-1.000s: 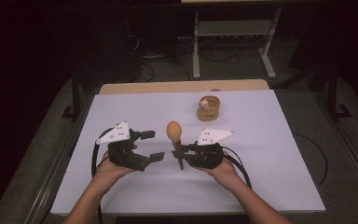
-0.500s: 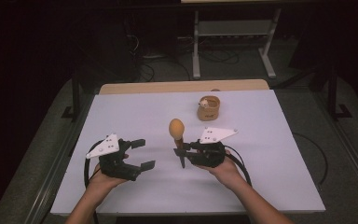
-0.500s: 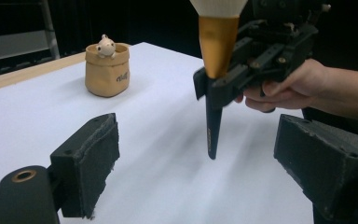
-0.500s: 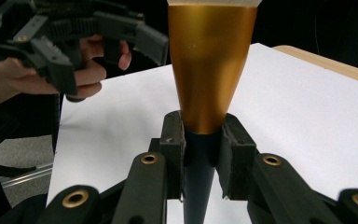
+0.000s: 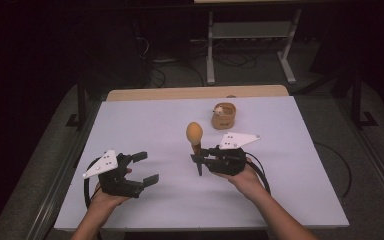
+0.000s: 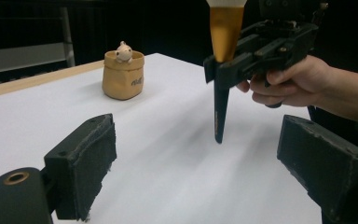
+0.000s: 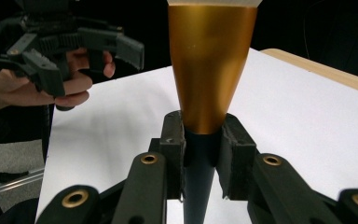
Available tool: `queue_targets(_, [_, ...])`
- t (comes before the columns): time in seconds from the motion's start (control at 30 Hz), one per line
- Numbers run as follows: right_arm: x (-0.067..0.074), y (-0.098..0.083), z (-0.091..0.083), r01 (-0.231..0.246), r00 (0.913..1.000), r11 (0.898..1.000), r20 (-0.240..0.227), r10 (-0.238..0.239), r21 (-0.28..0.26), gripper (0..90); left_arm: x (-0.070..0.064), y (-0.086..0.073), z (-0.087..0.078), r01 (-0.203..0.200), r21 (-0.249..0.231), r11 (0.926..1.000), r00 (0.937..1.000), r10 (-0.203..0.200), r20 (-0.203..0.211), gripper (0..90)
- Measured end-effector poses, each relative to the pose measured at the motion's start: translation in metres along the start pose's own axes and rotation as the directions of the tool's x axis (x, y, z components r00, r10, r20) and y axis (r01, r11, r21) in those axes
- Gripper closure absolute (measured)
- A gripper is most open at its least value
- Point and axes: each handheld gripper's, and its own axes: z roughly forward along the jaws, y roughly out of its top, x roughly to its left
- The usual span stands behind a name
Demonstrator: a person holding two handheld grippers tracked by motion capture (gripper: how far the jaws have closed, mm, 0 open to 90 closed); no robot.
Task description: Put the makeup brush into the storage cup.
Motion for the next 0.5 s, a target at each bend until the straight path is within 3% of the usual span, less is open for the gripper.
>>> queue_targets(0.5, [-0.018,0.015,-0.013,-0.015,0.9989,1.000,0.045,0.016,-0.016,72.8,-0.001,-0.015,-0.018,0.008,0.006,1.0000,0.9997,-0.008,-0.024,11.3])
